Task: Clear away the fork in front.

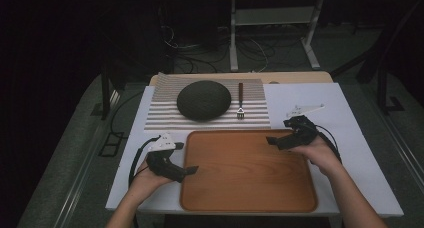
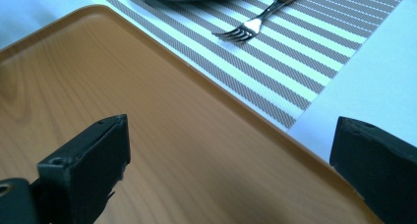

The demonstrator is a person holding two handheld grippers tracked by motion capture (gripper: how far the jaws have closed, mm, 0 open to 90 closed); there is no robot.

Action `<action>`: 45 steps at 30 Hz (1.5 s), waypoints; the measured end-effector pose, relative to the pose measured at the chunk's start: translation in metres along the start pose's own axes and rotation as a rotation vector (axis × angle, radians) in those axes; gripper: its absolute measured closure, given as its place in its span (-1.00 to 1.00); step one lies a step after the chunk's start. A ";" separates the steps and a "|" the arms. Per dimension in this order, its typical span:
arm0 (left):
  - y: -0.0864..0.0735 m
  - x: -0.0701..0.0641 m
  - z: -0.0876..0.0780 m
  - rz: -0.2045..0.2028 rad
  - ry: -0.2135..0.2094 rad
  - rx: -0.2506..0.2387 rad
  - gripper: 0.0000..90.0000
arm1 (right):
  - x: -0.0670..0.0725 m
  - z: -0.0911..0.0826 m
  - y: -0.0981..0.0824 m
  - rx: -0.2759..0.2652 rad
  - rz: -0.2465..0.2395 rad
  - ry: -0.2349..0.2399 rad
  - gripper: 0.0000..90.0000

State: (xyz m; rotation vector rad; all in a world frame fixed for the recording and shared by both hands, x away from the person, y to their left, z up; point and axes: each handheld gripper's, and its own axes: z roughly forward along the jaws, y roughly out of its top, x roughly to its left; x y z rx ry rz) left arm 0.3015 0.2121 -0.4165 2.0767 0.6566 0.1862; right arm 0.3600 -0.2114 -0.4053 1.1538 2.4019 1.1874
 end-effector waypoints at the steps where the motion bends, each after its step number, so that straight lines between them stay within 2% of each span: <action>1: 0.000 0.000 0.000 -0.001 0.001 -0.001 -1.00 | 0.000 0.001 0.002 0.001 -0.002 0.001 -0.96; 23: 0.000 0.000 -0.001 -0.004 0.001 -0.011 -1.00 | -0.006 0.030 0.041 0.040 -0.003 -0.022 -0.96; 29: 0.000 0.000 -0.002 -0.002 0.003 -0.014 -1.00 | -0.009 0.038 0.049 0.045 0.013 -0.025 -0.96; 38: 0.000 0.001 -0.003 -0.003 -0.002 -0.022 -1.00 | -0.012 0.050 0.064 0.081 0.012 -0.058 -0.96; 45: 0.000 0.000 -0.003 0.002 -0.006 -0.018 -1.00 | -0.015 0.063 0.077 0.103 0.012 -0.082 -0.79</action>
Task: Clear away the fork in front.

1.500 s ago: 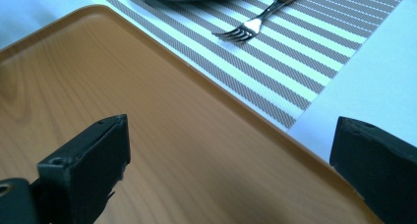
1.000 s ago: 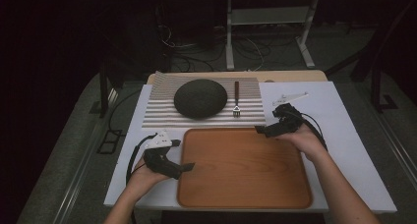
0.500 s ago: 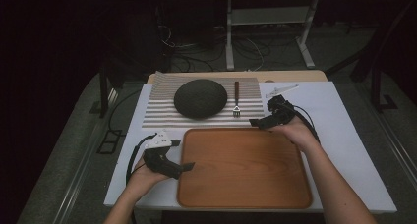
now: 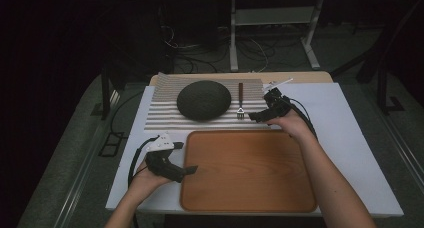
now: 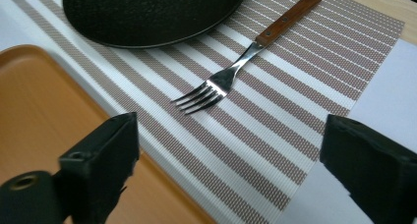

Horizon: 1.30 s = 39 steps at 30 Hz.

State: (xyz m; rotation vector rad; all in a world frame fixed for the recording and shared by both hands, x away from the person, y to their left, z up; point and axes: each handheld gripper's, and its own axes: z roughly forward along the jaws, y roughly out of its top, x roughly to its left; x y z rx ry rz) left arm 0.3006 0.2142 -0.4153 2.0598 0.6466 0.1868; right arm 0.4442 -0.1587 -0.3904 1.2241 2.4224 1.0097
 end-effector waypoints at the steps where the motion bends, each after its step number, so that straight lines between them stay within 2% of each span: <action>1: 0.000 0.000 0.000 0.000 0.000 0.001 -1.00 | 0.000 0.000 0.000 0.000 0.000 0.000 -0.79; 2: 0.000 0.000 0.000 0.001 -0.001 0.002 -1.00 | -0.001 0.005 0.004 0.014 0.009 -0.007 -0.72; 6: 0.000 0.000 0.000 0.000 -0.006 0.000 -1.00 | -0.001 0.010 0.007 0.025 0.017 -0.019 -0.68; 7: 0.000 0.000 0.000 0.000 -0.008 -0.001 -1.00 | -0.002 0.015 0.011 0.040 0.031 -0.019 -0.59; 13: 0.000 -0.001 0.001 0.007 -0.008 0.004 -1.00 | -0.003 0.023 0.020 0.064 0.070 -0.018 -0.45; 16: 0.000 -0.001 0.001 0.009 -0.009 0.004 -1.00 | -0.004 0.028 0.030 0.079 0.089 -0.028 -0.34; 24: 0.000 -0.001 0.001 0.008 -0.009 0.002 -1.00 | -0.006 0.038 0.046 0.108 0.111 -0.040 -0.13; 26: -0.001 0.000 0.001 0.008 -0.009 0.001 -1.00 | -0.007 0.044 0.050 0.121 0.115 -0.063 -0.01; 29: -0.001 0.000 0.000 0.007 -0.008 0.000 -1.00 | -0.010 0.052 0.056 0.139 0.134 -0.071 0.05; 34: -0.001 0.000 0.000 0.005 -0.008 0.000 -1.00 | -0.013 0.062 0.064 0.159 0.141 -0.083 0.13; 35: -0.001 0.000 0.000 0.008 -0.004 0.005 -1.00 | -0.015 0.067 0.068 0.174 0.158 -0.090 0.16; 39: -0.001 0.000 0.000 0.012 -0.004 0.006 -1.00 | -0.018 0.077 0.077 0.205 0.177 -0.102 0.22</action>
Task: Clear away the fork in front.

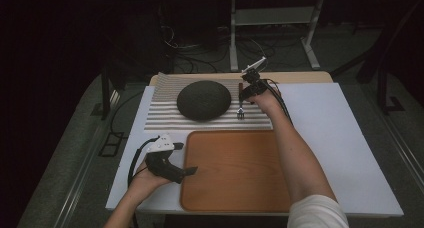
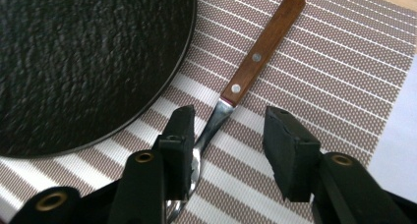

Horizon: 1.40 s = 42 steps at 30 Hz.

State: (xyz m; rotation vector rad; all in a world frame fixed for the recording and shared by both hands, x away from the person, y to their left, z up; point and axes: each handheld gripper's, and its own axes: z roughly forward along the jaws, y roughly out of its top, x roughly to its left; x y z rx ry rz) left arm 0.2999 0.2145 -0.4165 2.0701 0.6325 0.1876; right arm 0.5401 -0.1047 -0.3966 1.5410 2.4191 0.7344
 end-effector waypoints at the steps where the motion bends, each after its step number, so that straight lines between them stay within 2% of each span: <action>1: 0.000 0.000 0.000 0.001 -0.001 0.000 -1.00 | 0.000 0.000 0.000 0.000 0.000 0.000 0.22; 4: 0.000 0.000 0.000 0.005 -0.001 0.002 -1.00 | 0.000 0.009 0.008 0.030 0.019 -0.003 0.24; 7: 0.000 -0.001 0.000 0.006 -0.002 0.003 -1.00 | 0.001 0.014 0.011 0.039 0.022 -0.003 0.24; 12: 0.000 -0.001 0.001 0.013 0.002 0.007 -1.00 | 0.000 0.030 0.016 0.082 0.033 -0.029 0.24; 22: 0.000 -0.001 0.001 0.013 0.005 0.007 -1.00 | 0.000 0.047 0.020 0.114 0.046 -0.043 0.28; 34: 0.000 -0.001 0.002 0.018 0.005 0.012 -1.00 | -0.003 0.048 0.025 0.134 0.069 -0.070 0.54; 42: 0.000 -0.001 0.003 0.019 0.005 0.013 -1.00 | -0.002 0.048 0.025 0.141 0.038 -0.087 0.69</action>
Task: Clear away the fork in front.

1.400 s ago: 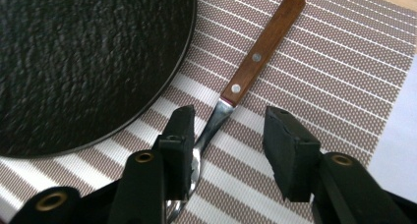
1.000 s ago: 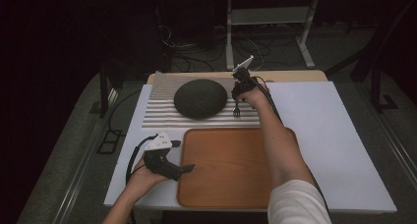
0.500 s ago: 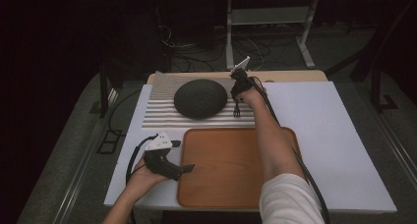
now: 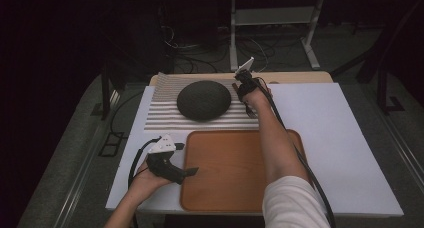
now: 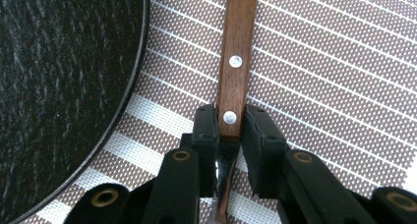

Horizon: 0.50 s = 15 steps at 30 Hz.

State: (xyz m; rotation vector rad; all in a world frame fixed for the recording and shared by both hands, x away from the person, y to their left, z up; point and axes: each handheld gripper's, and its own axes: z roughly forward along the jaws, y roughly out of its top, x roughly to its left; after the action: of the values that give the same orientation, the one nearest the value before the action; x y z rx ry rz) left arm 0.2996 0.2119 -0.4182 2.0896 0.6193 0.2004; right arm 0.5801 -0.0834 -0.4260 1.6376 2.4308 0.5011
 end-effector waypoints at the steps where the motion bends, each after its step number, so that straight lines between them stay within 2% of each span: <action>1: 0.000 0.000 0.000 0.000 0.000 0.000 -1.00 | 0.000 0.000 0.000 0.001 -0.005 -0.004 0.69; 6: 0.000 0.000 0.000 0.002 0.002 0.000 -1.00 | 0.002 -0.001 -0.001 0.002 -0.038 -0.014 0.70; 9: 0.000 0.000 0.000 0.001 0.002 0.000 -1.00 | 0.001 -0.001 -0.002 -0.002 -0.041 -0.014 0.71; 15: 0.000 0.000 0.001 0.004 0.001 0.005 -1.00 | -0.006 -0.010 -0.007 -0.030 -0.033 0.022 0.71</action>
State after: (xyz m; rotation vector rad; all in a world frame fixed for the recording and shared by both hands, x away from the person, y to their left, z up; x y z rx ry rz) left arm 0.2996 0.2109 -0.4188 2.0963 0.6168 0.2019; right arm 0.5732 -0.0929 -0.4198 1.5852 2.4498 0.5508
